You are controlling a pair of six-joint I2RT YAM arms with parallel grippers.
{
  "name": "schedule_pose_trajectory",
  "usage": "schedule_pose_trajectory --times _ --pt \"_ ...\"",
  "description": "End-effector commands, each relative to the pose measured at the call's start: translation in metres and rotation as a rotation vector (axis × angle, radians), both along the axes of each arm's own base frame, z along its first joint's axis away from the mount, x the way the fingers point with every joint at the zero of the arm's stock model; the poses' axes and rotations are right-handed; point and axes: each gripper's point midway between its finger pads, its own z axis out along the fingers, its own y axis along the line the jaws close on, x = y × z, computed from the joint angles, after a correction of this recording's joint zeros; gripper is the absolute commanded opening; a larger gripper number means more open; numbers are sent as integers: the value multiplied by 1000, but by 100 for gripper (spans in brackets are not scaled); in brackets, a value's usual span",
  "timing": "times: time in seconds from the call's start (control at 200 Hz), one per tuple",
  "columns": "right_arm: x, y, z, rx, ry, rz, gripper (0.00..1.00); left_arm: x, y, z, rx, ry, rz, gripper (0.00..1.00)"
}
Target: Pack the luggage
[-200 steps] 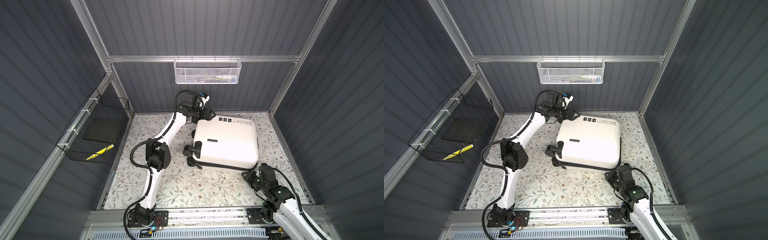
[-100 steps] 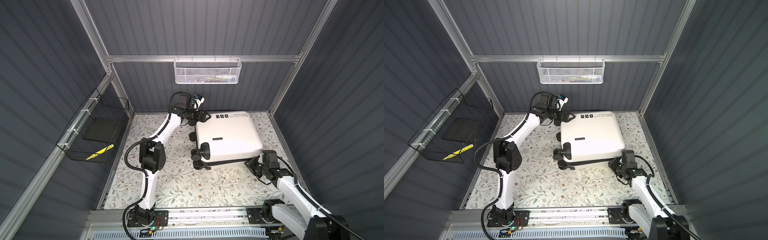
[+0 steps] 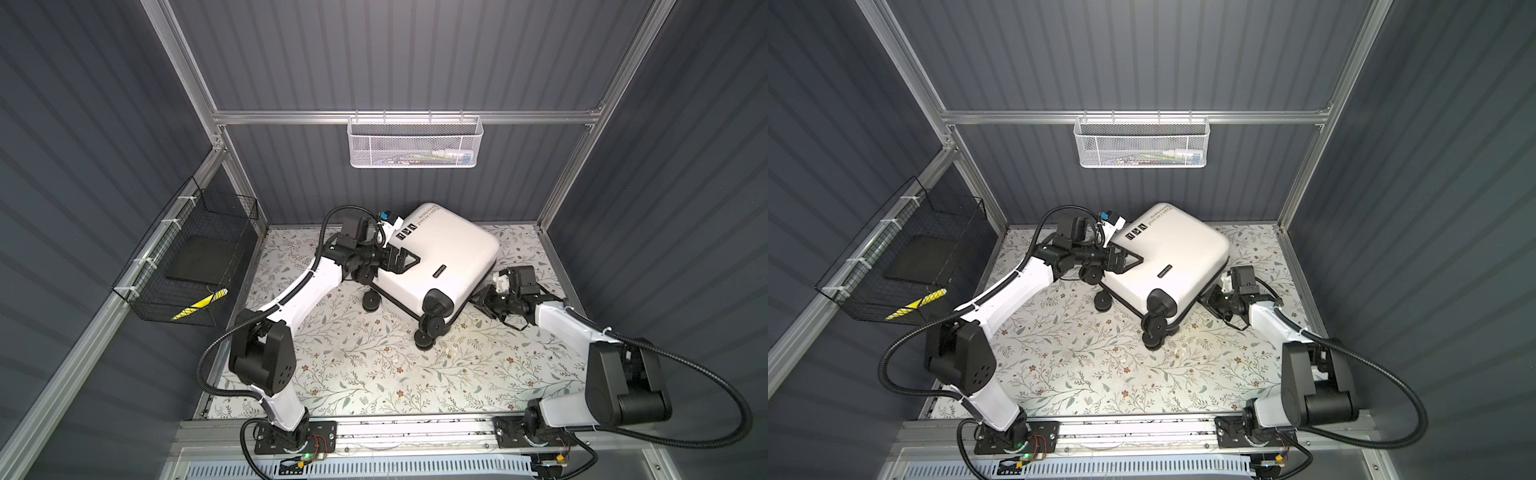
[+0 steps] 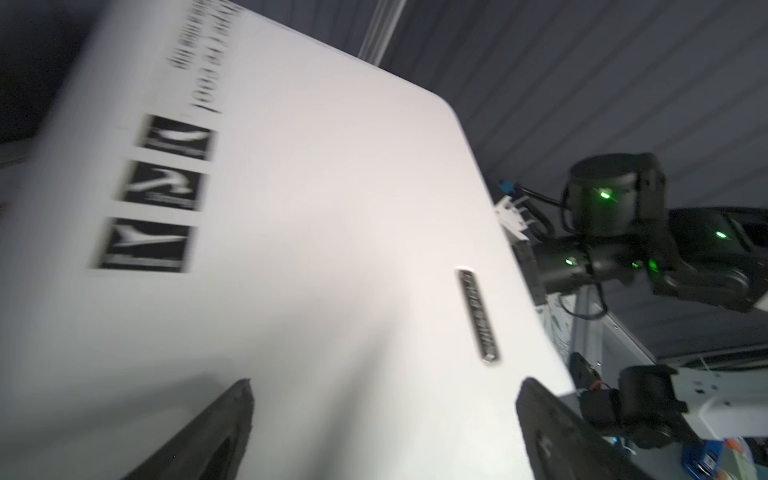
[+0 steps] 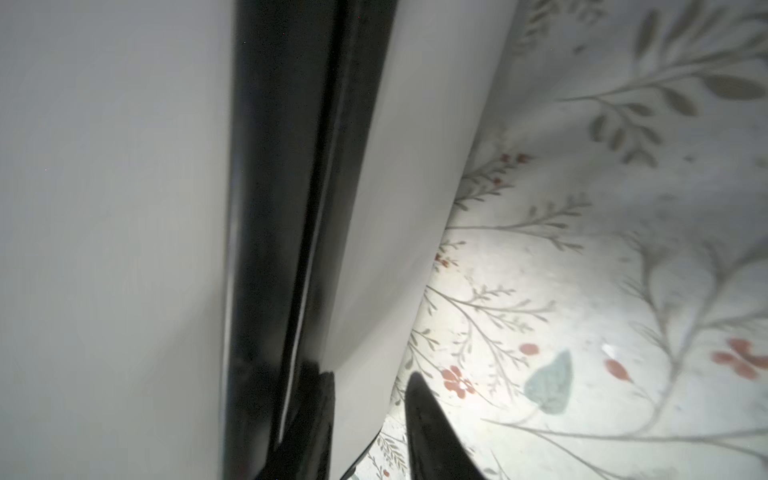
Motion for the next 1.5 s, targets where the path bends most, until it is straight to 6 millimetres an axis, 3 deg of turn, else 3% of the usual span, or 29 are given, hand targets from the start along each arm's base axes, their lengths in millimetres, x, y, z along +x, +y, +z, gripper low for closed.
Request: schedule_pose_trajectory --times 0.0,0.125,0.305,0.525,0.54,0.565,0.845,1.206,1.496 --pt "17 50 58 98 -194 194 34 -22 10 -8 -17 101 19 100" --pt "14 44 64 57 -205 184 45 -29 25 9 -12 52 91 100" --pt "-7 23 68 11 -215 145 58 -18 55 35 45 -51 270 100" --pt "-43 9 68 -8 -232 113 70 12 93 48 194 -135 489 100" --pt "-44 9 66 -9 -227 113 71 13 95 44 205 -130 494 100" --pt "-49 8 70 -7 -244 111 73 17 96 60 192 -156 505 100" --pt "-72 -1 74 -44 -298 119 99 52 116 64 212 -121 592 100" --pt "-68 2 74 87 -273 19 99 85 143 81 157 -76 581 100" --pt "-69 -8 75 112 -261 -84 99 106 146 50 155 8 518 100"
